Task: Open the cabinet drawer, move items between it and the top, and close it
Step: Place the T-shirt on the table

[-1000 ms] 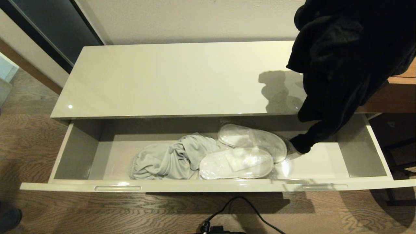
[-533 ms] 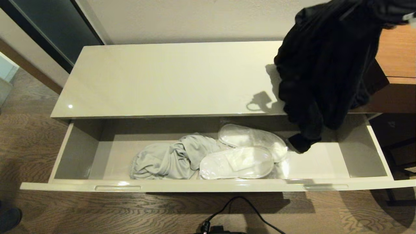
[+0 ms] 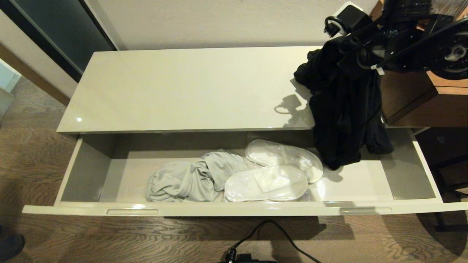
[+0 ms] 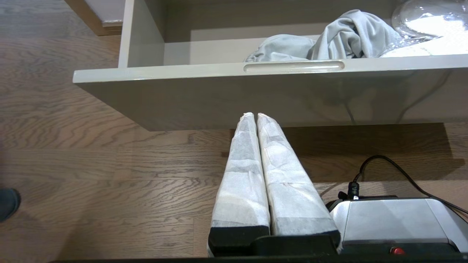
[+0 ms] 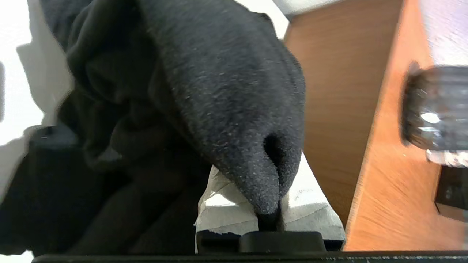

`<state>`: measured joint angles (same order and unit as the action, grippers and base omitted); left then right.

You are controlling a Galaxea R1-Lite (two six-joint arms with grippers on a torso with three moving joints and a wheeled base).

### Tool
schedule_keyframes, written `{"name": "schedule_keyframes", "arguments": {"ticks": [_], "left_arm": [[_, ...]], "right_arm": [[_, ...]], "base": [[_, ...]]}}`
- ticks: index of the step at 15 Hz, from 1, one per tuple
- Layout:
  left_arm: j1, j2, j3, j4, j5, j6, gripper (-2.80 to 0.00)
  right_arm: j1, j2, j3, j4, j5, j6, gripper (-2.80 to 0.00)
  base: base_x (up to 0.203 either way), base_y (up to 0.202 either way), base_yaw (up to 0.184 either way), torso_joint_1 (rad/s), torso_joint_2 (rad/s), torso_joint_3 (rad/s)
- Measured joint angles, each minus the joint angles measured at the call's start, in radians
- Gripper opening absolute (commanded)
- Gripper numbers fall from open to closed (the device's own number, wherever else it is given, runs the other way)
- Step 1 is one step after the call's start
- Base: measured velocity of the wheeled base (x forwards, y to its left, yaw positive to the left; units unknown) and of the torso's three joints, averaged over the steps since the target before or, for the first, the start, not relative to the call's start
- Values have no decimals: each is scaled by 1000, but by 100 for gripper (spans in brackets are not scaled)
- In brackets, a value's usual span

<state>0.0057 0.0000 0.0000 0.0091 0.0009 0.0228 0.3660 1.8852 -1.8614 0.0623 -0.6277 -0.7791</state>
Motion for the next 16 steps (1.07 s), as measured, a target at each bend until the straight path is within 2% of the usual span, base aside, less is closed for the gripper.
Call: {"name": "schedule_keyframes", "arguments": {"ticks": [16], "left_arm": [[0, 0, 0, 0, 0, 0, -280]], "right_arm": [[-12, -19, -14, 31, -1, -4, 0]], "base": [[0, 0, 0, 0, 0, 0]]}}
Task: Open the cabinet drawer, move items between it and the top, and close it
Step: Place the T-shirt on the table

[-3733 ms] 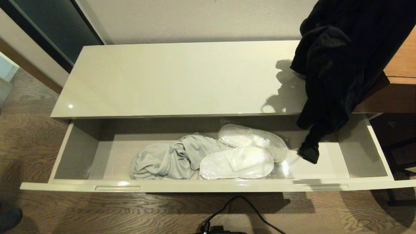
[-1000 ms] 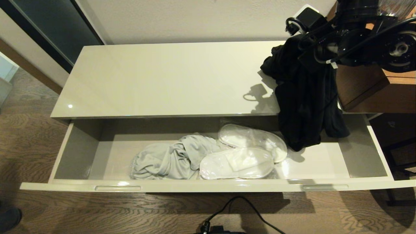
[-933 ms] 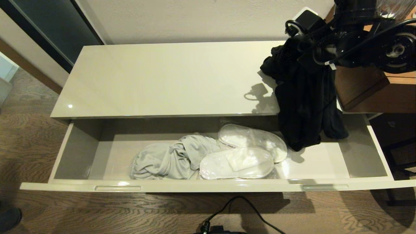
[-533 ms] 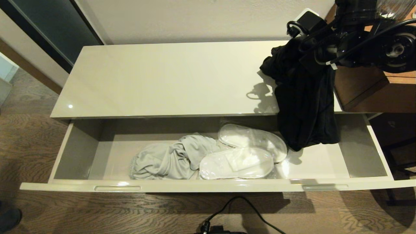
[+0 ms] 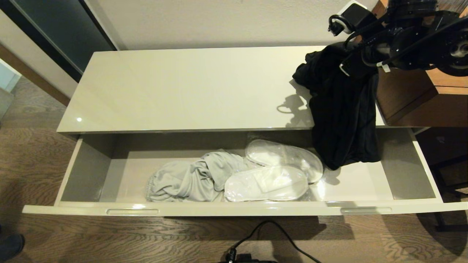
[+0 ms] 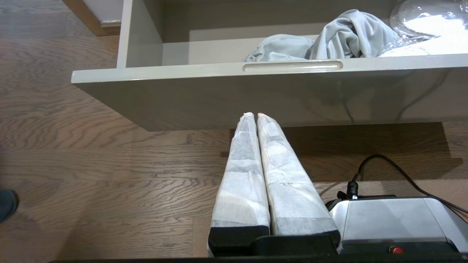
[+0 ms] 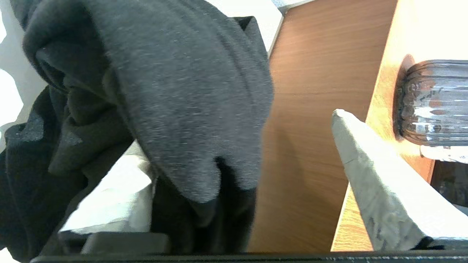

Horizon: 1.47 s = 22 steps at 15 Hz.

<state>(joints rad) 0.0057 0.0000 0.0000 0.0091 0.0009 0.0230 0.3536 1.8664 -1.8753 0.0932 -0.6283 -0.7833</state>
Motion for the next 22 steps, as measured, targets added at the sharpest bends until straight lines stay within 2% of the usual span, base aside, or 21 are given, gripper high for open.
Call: {"name": "schedule_keyframes", "arguments": {"ticks": [4, 7, 10, 14, 16, 19, 22], "left_arm": [[0, 0, 0, 0, 0, 0, -280], [0, 0, 0, 0, 0, 0, -280], [0, 0, 0, 0, 0, 0, -280], [0, 0, 0, 0, 0, 0, -280], [0, 0, 0, 0, 0, 0, -280], [0, 0, 0, 0, 0, 0, -280], [0, 0, 0, 0, 0, 0, -280]], "right_arm": [[46, -81, 11, 22, -5, -2, 0], [105, -146, 8, 60, -62, -11, 0], [146, -196, 20, 113, -84, -12, 0], [163, -221, 21, 125, -115, -12, 0], [183, -251, 31, 174, -131, -3, 0], [201, -313, 94, 334, -139, 78, 0], [210, -338, 116, 535, -123, 239, 0]], "base": [[0, 0, 0, 0, 0, 0], [0, 0, 0, 0, 0, 0], [0, 0, 0, 0, 0, 0], [0, 0, 0, 0, 0, 0], [0, 0, 0, 0, 0, 0], [0, 0, 0, 0, 0, 0], [0, 0, 0, 0, 0, 0]]}}
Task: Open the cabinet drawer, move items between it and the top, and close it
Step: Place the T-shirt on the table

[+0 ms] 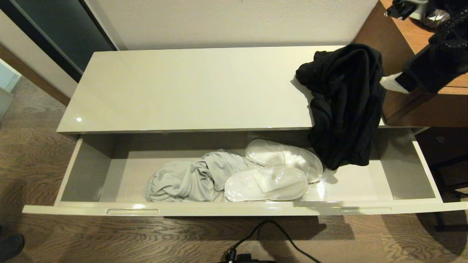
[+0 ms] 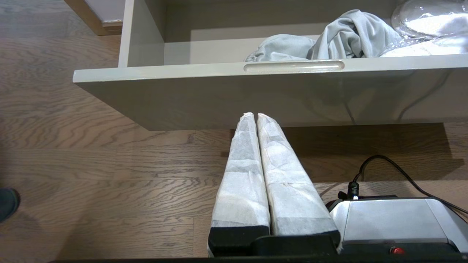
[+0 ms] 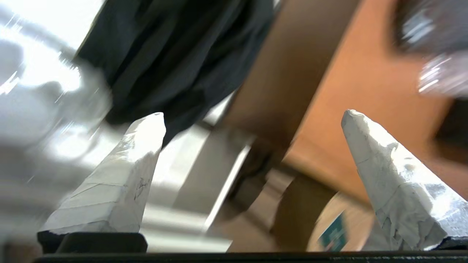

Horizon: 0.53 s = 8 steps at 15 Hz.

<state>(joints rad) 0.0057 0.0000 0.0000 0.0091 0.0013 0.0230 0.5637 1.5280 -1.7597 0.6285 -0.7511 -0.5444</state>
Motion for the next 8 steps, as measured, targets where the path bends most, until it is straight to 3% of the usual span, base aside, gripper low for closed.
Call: {"name": "schedule_keyframes", "arguments": {"ticks": [3, 8], "left_arm": [[0, 0, 0, 0, 0, 0, -280], [0, 0, 0, 0, 0, 0, -280]], "right_arm": [[17, -8, 70, 156, 1, 202, 0], [43, -10, 276, 165, -59, 441, 0]], "base": [[0, 0, 0, 0, 0, 0], [0, 0, 0, 0, 0, 0]]}}
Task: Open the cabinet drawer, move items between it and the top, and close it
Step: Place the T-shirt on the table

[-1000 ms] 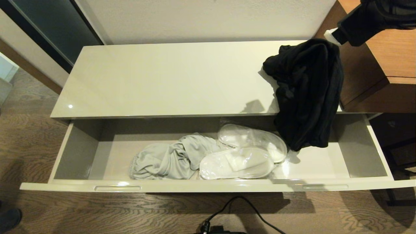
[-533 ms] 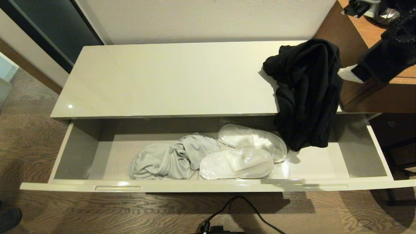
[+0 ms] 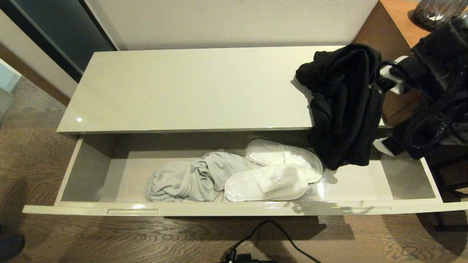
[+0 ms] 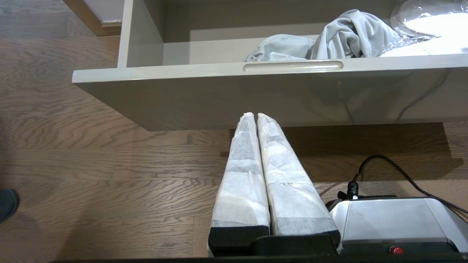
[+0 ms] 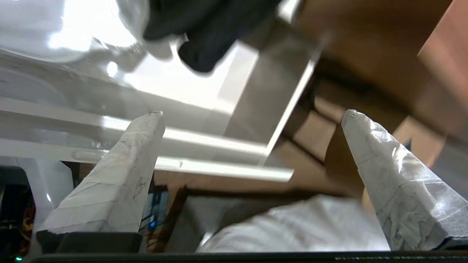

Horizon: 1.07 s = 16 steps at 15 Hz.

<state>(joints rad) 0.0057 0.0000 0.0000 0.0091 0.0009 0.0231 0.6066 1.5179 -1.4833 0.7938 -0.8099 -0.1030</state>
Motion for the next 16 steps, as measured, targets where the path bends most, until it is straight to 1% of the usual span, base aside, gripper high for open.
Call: {"name": "schedule_keyframes", "arguments": {"ticks": [3, 7, 9, 10, 12, 14, 16], "left_arm": [[0, 0, 0, 0, 0, 0, -280], [0, 0, 0, 0, 0, -1, -280], [0, 0, 0, 0, 0, -1, -280], [0, 0, 0, 0, 0, 0, -280], [0, 0, 0, 0, 0, -1, -280], [0, 0, 0, 0, 0, 0, -280], [0, 0, 0, 0, 0, 0, -280]], "right_arm": [[13, 41, 79, -12, -25, 167, 0], [12, 139, 118, -38, -32, 337, 0], [3, 194, 130, -76, -56, 392, 0], [-8, 218, 135, -105, -63, 398, 0], [-38, 249, 151, -165, -43, 381, 0], [-87, 269, 159, -224, -7, 334, 0], [-158, 292, 157, -311, 17, 266, 0]], "base": [[0, 0, 0, 0, 0, 0], [0, 0, 0, 0, 0, 0], [0, 0, 0, 0, 0, 0], [0, 0, 0, 0, 0, 0], [0, 0, 0, 0, 0, 0], [0, 0, 0, 0, 0, 0], [0, 0, 0, 0, 0, 0]]}}
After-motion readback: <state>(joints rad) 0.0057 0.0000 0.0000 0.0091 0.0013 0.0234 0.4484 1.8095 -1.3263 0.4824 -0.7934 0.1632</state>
